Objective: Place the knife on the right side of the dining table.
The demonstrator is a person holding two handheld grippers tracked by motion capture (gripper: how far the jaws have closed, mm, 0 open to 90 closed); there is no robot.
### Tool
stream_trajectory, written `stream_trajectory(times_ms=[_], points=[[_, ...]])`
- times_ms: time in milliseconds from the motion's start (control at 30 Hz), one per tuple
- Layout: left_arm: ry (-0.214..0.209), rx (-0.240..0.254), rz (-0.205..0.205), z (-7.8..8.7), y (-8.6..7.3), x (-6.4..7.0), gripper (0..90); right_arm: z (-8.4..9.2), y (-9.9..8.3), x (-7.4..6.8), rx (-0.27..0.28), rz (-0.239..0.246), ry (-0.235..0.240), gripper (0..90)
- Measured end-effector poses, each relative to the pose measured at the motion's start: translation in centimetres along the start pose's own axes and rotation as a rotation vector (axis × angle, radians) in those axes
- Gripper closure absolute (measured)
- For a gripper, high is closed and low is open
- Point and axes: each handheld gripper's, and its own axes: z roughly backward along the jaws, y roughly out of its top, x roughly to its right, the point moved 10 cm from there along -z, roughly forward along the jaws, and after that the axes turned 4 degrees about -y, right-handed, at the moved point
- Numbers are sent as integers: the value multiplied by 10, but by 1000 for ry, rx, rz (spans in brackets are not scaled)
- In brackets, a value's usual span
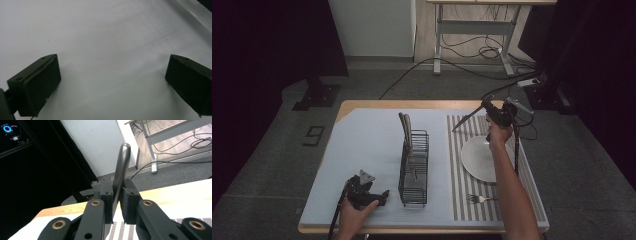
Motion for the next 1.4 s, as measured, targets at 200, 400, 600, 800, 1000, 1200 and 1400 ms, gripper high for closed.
stream_trajectory(times_ms=[200,400,600,800,1000,1200,1400], points=[[0,0,0,0,0,0,0,2,-3,14,1,-23,-22,800],[0,0,0,0,0,0,0,4,-7,25,-5,-40,-39,790],[0,0,0,0,0,0,0,5,-10,32,-1,-61,-56,783],[0,0,0,0,0,0,0,6,-17,50,-19,-124,-88,767],[0,0,0,0,0,0,0,7,-25,65,-44,-161,-115,748],[0,0,0,0,0,0,0,7,-29,72,-46,-180,-130,739],[0,0,0,0,0,0,0,8,-35,81,-63,-208,-165,721]])
